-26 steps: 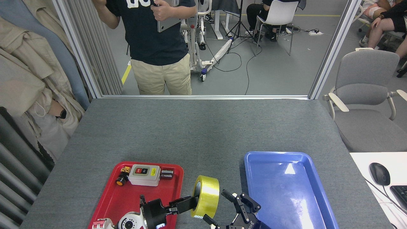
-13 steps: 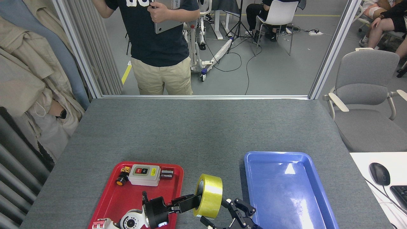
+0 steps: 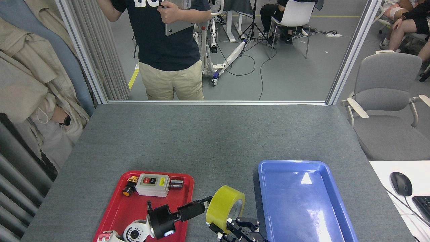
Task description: Place and move tape with both arms
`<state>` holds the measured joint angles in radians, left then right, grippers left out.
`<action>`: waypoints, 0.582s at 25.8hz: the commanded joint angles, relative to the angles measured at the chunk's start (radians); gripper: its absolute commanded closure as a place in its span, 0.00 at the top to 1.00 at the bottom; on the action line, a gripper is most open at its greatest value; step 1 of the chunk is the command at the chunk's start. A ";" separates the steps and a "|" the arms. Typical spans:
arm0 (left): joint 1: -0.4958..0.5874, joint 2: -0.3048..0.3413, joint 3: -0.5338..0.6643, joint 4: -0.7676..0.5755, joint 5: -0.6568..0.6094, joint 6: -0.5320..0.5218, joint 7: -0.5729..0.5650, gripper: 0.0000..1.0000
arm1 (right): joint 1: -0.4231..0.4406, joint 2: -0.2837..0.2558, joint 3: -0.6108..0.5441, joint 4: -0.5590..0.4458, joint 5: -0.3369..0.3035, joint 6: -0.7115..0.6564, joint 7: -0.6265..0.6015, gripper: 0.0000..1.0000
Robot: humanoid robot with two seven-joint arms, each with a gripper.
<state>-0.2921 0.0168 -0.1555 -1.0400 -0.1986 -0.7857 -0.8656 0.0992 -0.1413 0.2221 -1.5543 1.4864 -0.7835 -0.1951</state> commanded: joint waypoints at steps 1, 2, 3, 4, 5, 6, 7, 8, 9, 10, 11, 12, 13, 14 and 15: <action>-0.001 0.009 0.039 0.002 0.122 0.000 0.002 0.99 | 0.000 -0.001 -0.001 -0.004 -0.002 -0.002 0.003 0.30; -0.001 0.011 0.042 0.006 0.157 0.000 0.002 0.99 | 0.000 -0.001 -0.001 -0.007 -0.003 -0.002 0.003 0.29; -0.004 0.012 0.045 0.009 0.183 0.000 0.003 0.99 | 0.000 -0.003 -0.003 -0.010 -0.005 -0.002 0.003 0.28; -0.005 0.017 0.048 0.011 0.199 0.000 0.003 0.99 | 0.000 -0.003 -0.004 -0.015 -0.006 -0.002 0.003 0.26; -0.004 0.023 0.062 0.005 0.205 0.000 0.010 0.99 | 0.000 -0.003 -0.006 -0.016 -0.008 -0.002 0.003 0.25; 0.001 0.034 0.077 0.000 0.206 0.000 0.025 0.99 | 0.000 -0.003 -0.007 -0.018 -0.008 -0.002 0.003 0.25; 0.008 0.043 0.093 -0.003 0.205 0.000 0.059 0.99 | -0.003 -0.003 -0.010 -0.020 -0.008 -0.002 0.003 0.23; 0.011 0.055 0.103 -0.005 0.199 0.000 0.112 0.99 | -0.003 -0.003 -0.014 -0.023 -0.006 -0.002 0.003 0.22; 0.011 0.074 0.109 -0.002 0.189 0.000 0.180 0.96 | -0.004 -0.004 -0.015 -0.023 -0.006 -0.002 0.003 0.22; 0.013 0.092 0.109 0.005 0.165 0.000 0.240 0.94 | -0.004 -0.006 -0.015 -0.023 0.000 0.039 0.005 0.21; 0.014 0.111 0.114 0.008 0.102 0.000 0.306 0.86 | -0.006 -0.006 -0.014 -0.023 0.009 0.153 0.009 0.20; 0.019 0.120 0.131 0.011 0.002 0.000 0.372 0.80 | -0.010 -0.011 -0.014 -0.020 0.035 0.263 0.023 0.20; 0.021 0.121 0.163 0.000 -0.120 0.000 0.439 0.79 | -0.015 -0.014 -0.014 -0.018 0.063 0.363 0.054 0.20; 0.027 0.118 0.198 -0.011 -0.245 0.000 0.514 0.79 | -0.018 -0.015 -0.015 -0.018 0.080 0.450 0.091 0.20; 0.039 0.115 0.224 -0.037 -0.360 0.025 0.589 0.82 | -0.019 -0.017 -0.017 -0.017 0.086 0.529 0.123 0.20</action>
<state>-0.2710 0.1237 0.0013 -1.0453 -0.2735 -0.7833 -0.4754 0.0874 -0.1524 0.2077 -1.5738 1.5328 -0.4870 -0.1446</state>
